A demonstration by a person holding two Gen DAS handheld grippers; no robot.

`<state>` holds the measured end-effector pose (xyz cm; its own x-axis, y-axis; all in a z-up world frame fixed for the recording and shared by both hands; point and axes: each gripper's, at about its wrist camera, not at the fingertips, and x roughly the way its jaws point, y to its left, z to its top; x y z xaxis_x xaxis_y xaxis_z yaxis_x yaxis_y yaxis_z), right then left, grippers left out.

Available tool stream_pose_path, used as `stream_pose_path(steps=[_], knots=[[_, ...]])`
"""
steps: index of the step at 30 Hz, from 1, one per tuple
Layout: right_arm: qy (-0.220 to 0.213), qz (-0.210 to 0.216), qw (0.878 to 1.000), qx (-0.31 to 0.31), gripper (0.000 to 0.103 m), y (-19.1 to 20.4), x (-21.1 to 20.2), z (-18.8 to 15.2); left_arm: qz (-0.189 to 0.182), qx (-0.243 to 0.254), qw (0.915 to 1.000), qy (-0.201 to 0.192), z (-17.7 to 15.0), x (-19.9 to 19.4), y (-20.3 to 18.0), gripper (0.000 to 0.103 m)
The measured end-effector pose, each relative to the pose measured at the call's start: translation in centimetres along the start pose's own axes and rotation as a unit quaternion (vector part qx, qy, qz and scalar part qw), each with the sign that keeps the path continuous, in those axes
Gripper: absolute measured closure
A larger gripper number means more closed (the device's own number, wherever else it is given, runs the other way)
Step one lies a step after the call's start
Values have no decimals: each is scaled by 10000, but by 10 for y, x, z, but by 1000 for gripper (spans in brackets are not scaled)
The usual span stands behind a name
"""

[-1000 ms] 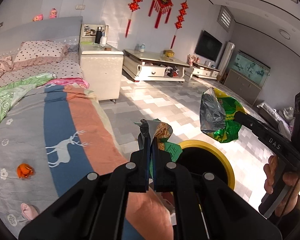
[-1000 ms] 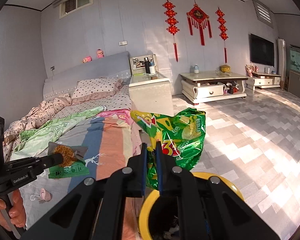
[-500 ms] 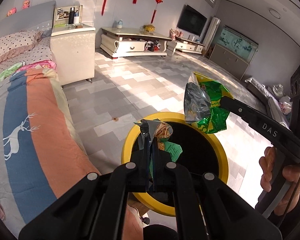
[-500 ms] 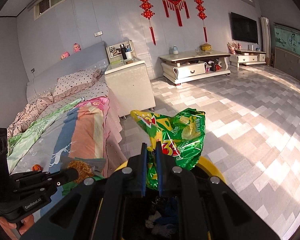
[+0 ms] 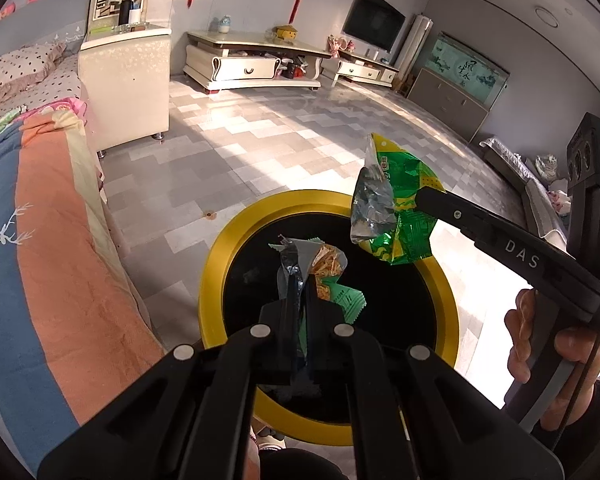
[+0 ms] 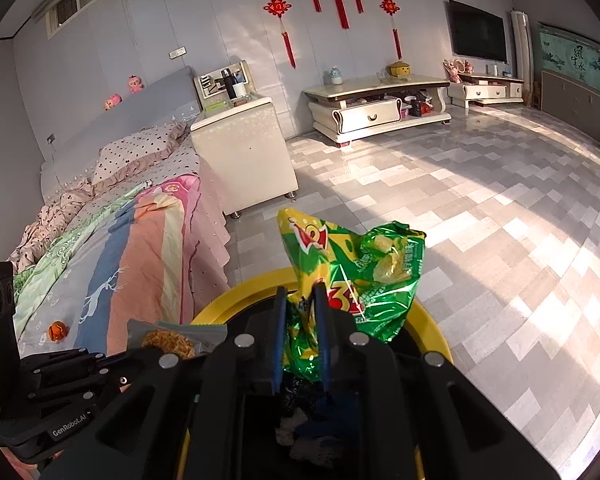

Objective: Collect trash
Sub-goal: 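Open both tools to drop the packet and chip bag into the bin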

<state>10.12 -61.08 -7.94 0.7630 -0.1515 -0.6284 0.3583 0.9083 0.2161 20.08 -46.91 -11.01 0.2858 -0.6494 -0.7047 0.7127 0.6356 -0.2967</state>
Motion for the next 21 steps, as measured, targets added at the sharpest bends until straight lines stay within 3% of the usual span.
stream_pose_path(steps=[3,5,6,8,13,21], knots=[[-69,-74,9999,-43,80,-2,-6,0,-48,-8,10000,15,1,-1,3,97],[-98,-123,9999,-39,75,-2,-9,0,-33,-41,10000,1,0,-4,5,70],[-102,-149,9998,-21,73,-3,-10,0,14,-64,9999,-96,-1,-8,8,49],[-129,-205,9997,-1,61,-4,-12,0,45,-68,9998,-174,-2,-14,8,46],[-180,-324,9993,24,50,-3,-19,1,63,-115,9996,-245,-3,-29,16,41],[-240,-113,9996,-117,40,25,-28,7,423,-24,9973,-603,-11,-76,42,30]])
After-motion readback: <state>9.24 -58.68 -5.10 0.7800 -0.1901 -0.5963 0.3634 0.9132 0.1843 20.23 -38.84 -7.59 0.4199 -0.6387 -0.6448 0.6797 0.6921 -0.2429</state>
